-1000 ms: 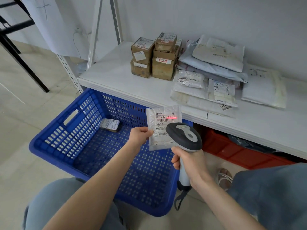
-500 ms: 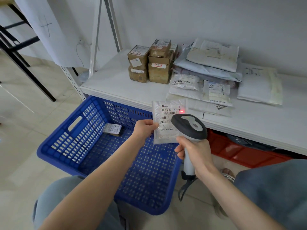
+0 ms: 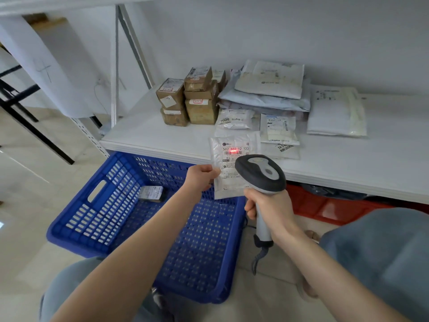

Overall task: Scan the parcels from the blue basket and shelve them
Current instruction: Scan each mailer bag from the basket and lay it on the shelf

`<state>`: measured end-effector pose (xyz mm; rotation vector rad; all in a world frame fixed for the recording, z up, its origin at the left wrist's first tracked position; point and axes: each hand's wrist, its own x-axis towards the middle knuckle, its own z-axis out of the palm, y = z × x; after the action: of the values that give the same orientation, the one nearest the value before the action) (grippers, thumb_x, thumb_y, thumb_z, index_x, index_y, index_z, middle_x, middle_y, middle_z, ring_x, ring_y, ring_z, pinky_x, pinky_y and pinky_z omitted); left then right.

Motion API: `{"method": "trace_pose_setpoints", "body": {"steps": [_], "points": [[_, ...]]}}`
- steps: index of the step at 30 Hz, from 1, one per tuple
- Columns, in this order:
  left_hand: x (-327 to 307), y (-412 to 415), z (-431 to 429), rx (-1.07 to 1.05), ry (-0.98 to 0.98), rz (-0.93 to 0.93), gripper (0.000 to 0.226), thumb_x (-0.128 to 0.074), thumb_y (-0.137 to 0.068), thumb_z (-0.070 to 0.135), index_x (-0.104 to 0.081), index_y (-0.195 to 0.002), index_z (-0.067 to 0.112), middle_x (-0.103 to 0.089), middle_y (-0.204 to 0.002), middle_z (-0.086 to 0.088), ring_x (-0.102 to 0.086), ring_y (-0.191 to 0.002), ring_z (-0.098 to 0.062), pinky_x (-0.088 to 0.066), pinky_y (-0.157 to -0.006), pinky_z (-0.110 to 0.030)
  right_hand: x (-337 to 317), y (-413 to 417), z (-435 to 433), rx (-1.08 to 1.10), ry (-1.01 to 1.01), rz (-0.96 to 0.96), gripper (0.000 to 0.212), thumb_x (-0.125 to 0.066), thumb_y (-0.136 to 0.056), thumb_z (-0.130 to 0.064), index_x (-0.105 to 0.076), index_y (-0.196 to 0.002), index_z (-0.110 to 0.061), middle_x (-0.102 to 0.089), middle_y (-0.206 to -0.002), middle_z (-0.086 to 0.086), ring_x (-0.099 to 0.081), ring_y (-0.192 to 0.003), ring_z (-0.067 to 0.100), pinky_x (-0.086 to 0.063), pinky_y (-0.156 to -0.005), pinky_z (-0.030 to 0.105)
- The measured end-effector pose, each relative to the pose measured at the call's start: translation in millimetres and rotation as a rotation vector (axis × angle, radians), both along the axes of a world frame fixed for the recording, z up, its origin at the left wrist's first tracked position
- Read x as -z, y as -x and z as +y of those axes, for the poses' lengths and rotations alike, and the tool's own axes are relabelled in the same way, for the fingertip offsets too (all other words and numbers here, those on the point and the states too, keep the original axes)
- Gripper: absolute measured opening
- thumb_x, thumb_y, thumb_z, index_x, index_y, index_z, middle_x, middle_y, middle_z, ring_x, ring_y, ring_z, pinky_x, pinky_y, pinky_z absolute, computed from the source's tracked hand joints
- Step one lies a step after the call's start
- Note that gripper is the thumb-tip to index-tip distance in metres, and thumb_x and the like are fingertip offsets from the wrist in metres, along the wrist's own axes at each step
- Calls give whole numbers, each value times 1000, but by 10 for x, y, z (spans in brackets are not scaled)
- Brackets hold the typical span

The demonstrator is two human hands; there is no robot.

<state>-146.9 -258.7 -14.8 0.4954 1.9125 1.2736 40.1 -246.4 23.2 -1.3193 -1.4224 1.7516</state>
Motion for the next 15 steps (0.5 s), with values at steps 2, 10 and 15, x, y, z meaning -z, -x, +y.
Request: {"method": "trace_pose_setpoints", "body": {"steps": [2,10,15], "points": [[-22,-29,49,2,-2,-4,10,-65,-90,12,-66,-80,13,-68,-82,-2,-60,-76,-17,-48,-65,-23,-9,-25,50,14,6,7,27,-66,-80,-7,-62,-53,-9,-61,-50,5,-51,-42,14,-44,-50,26],[-294,-99,720,10,-37,-10,8,-60,-93,6,-64,-96,0,-66,-86,-8,-64,-77,-22,-56,-66,-31,-61,-195,824,269,87,61,15,-74,-80,-17,-64,-90,-9,-65,-72,5,-60,-59,14,-49,-53,23],[-365,-201,1484,47,40,151,18,-65,-90,11,-64,-106,2,-57,-72,-2,-53,-62,-16,-49,-60,-27,-21,-236,1395,268,214,205,16,-70,-83,-7,-64,-97,-8,-67,-86,7,-63,-62,19,-47,-50,25]]}}
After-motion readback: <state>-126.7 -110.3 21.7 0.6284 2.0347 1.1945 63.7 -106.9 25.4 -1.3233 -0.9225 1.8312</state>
